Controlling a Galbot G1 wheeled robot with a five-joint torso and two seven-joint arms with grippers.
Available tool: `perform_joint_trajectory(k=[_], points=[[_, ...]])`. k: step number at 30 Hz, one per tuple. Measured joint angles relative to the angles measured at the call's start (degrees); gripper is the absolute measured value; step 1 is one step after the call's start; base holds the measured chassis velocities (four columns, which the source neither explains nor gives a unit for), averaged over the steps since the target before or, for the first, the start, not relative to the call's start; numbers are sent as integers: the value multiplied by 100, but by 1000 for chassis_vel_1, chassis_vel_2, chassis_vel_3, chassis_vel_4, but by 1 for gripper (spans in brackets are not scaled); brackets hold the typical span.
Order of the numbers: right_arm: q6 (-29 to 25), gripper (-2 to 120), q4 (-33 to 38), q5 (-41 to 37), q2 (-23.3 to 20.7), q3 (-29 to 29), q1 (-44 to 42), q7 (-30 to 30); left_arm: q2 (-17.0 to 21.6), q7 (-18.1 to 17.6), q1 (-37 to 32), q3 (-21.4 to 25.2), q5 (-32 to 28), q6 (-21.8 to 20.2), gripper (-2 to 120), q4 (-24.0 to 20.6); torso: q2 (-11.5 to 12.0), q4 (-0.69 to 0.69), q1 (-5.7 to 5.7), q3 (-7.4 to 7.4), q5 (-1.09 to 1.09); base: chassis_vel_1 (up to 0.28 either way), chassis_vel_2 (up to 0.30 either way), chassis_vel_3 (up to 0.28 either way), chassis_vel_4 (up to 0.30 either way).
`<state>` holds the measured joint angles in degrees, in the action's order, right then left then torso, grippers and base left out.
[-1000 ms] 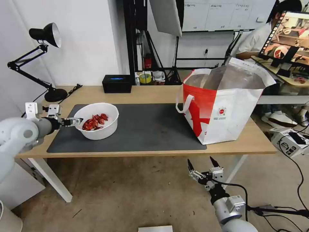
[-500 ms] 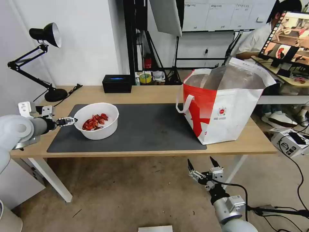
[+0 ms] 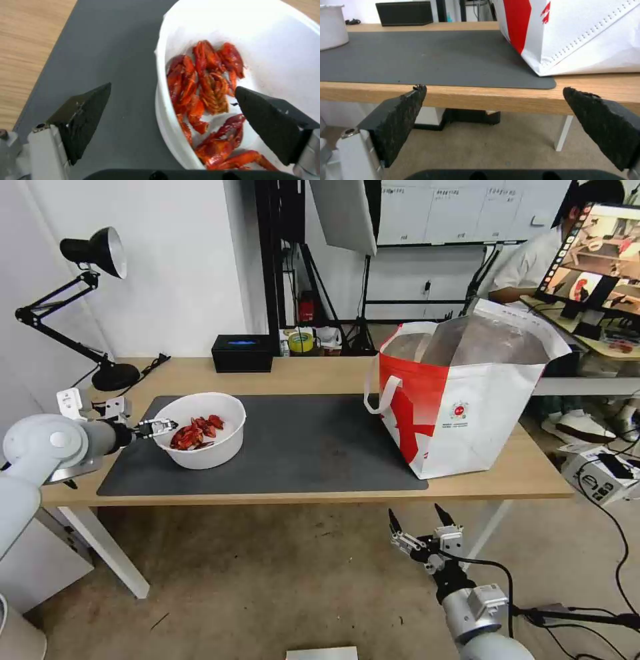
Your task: Pick up the trash from the table and place it into the takeout bag.
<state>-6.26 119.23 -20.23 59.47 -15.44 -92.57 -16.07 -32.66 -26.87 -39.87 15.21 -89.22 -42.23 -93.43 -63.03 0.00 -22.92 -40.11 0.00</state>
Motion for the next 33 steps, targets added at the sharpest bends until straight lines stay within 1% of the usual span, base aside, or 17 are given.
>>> perform_joint_trajectory(k=[10, 15, 16, 18, 20, 21, 22, 23, 24, 26, 28, 29, 30, 31, 33], points=[[0, 100, 0, 0, 0, 0, 0, 0, -120, -1, 193, -270, 28, 5, 100, 140, 0, 0, 0, 0, 0, 0, 0, 0, 0], [0, 100, 0, 0, 0, 0, 0, 0, -207, -96, 299, -415, 32, 7, 100, 189, 0, 0, 0, 0, 0, 0, 0, 0, 0], [0, 100, 0, 0, 0, 0, 0, 0, -212, -102, 310, -427, 33, 8, 99, 195, 0, 0, 0, 0, 0, 0, 0, 0, 0], [0, 100, 0, 0, 0, 0, 0, 0, -216, -124, 330, -475, 35, 8, 91, 212, 0, 0, 1, 0, 1, 0, 0, 0, 0], [0, 100, 0, 0, 0, 0, 1, 0, -216, -124, 331, -478, 36, 8, 89, 212, 0, 0, 1, 0, 0, 0, 0, 0, 0], [0, 100, 0, 0, 0, 0, 0, 0, -216, -146, 339, -499, 38, 8, 81, 219, 0, 0, 1, 0, 0, 0, 0, 0, 0], [0, 100, 0, 0, 0, 0, 0, 0, -215, -160, 343, -503, 39, 8, 77, 224, 0, 0, 1, 0, 0, 0, 0, 0, 0], [0, 100, 0, 0, 0, 0, 0, 0, -215, -160, 343, -503, 39, 8, 77, 224, 0, 0, 1, 0, 0, 0, 0, 0, 0], [0, 100, 0, 0, 0, 0, 0, 0, -211, -167, 344, -506, 39, 8, 74, 225, 0, 0, 1, 0, 0, 0, 0, 0, 0], [0, 100, 0, 0, 0, 0, 0, 0, -150, -143, 346, -522, 41, 8, 61, 227, 0, 0, 1, 0, 0, 0, 0, 0, 0], [0, 100, 0, 0, 0, 0, 0, 0, -142, -137, 346, -522, 41, 8, 59, 227, 0, 0, 1, 0, 1, 0, 0, 0, 0], [0, 100, 0, 0, 0, 0, 1, 0, -116, -122, 351, -524, 42, 9, 50, 228, 0, 0, 1, 0, 0, 0, 0, 0, 0], [0, 100, 0, 0, 0, 0, 0, 0, -106, -116, 357, -525, 42, 9, 47, 228, 0, 0, 1, 0, 0, 0, 0, 0, 0], [0, 100, 0, 0, 0, 0, 0, 0, -106, -116, 357, -525, 42, 9, 47, 228, 0, 0, 1, 0, 0, 0, 0, 0, 0], [0, 100, 0, 0, 0, 0, 0, 0, -92, -110, 365, -524, 42, 9, 37, 222, 0, 0, 1, 0, 0, 0, 0, 0, 0]])
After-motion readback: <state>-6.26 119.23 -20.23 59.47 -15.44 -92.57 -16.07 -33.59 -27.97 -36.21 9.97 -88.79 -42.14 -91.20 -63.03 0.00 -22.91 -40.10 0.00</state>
